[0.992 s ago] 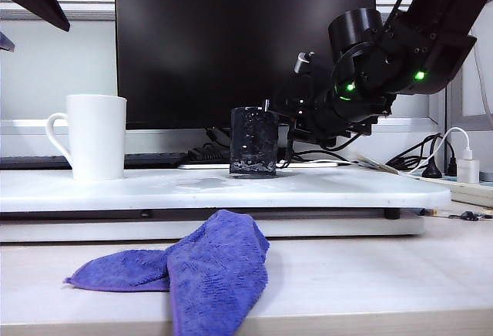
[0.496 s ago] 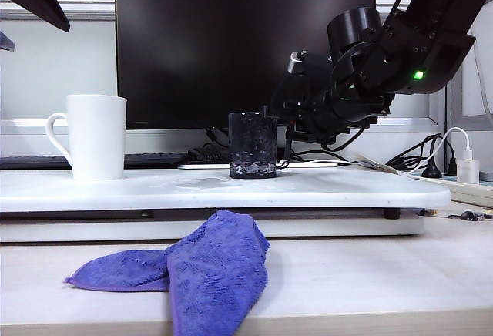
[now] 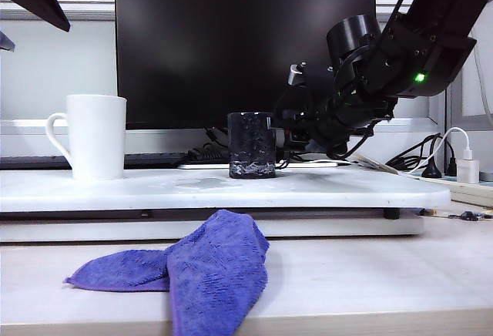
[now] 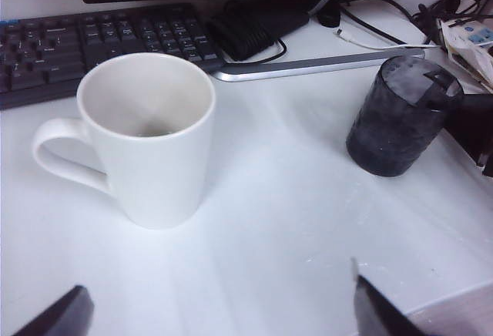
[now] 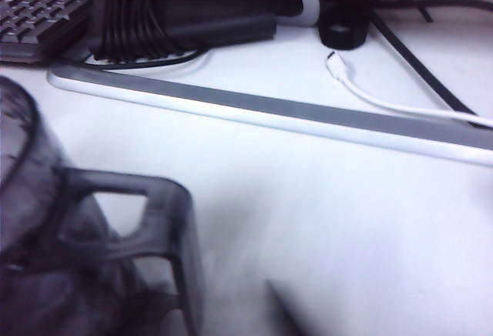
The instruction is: Carefully pick up the black cup and pour some water from the black cup into the white cup.
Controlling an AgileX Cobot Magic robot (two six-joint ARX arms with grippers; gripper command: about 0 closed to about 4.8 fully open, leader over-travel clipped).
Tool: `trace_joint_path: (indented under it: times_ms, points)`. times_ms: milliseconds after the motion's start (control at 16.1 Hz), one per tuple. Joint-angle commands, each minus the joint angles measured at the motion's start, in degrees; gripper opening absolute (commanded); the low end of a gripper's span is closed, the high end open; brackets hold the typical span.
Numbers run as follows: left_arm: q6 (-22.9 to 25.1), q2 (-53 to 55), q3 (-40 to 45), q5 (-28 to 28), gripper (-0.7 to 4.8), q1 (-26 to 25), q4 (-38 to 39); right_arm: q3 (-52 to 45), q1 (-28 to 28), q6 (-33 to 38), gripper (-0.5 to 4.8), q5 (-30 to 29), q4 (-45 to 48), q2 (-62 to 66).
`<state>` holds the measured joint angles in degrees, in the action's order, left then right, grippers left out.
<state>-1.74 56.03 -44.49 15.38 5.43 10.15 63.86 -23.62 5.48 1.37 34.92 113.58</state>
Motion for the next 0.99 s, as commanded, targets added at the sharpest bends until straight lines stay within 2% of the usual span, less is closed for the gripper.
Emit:
trace_joint_path:
  times_ms: [62, 310, 558, 682, 868, 992]
  points:
    - [0.28, -0.20, -0.13, 0.07, 4.62, -0.02, -0.37, 0.15, -0.20, -1.01, 2.67, -0.04, 0.96, -0.79]
    - [0.24, -0.20, -0.13, 0.07, 4.62, -0.02, -0.46, 0.15, -0.17, -4.50, 2.76, 0.00, -2.40, -5.09]
    - [-0.52, -0.24, -0.15, 1.07, 4.62, -0.02, -3.67, 0.15, -0.20, -4.48, 2.76, -0.04, -14.38, -16.94]
    - [-2.08, -0.70, -0.17, 3.56, 4.62, -0.02, -5.53, 0.15, -0.20, -4.52, 2.75, -0.15, -17.73, -23.82]
    - [-4.74, -5.90, -0.22, 10.32, 4.62, -0.02, -8.94, 0.15, -0.20, -4.42, 2.75, -0.22, -23.91, -35.78]
    - [-3.69, -13.27, -0.28, 9.60, 4.62, -0.09, -10.86, 0.13, -0.20, -5.42, 2.75, 1.46, -26.47, -46.42]
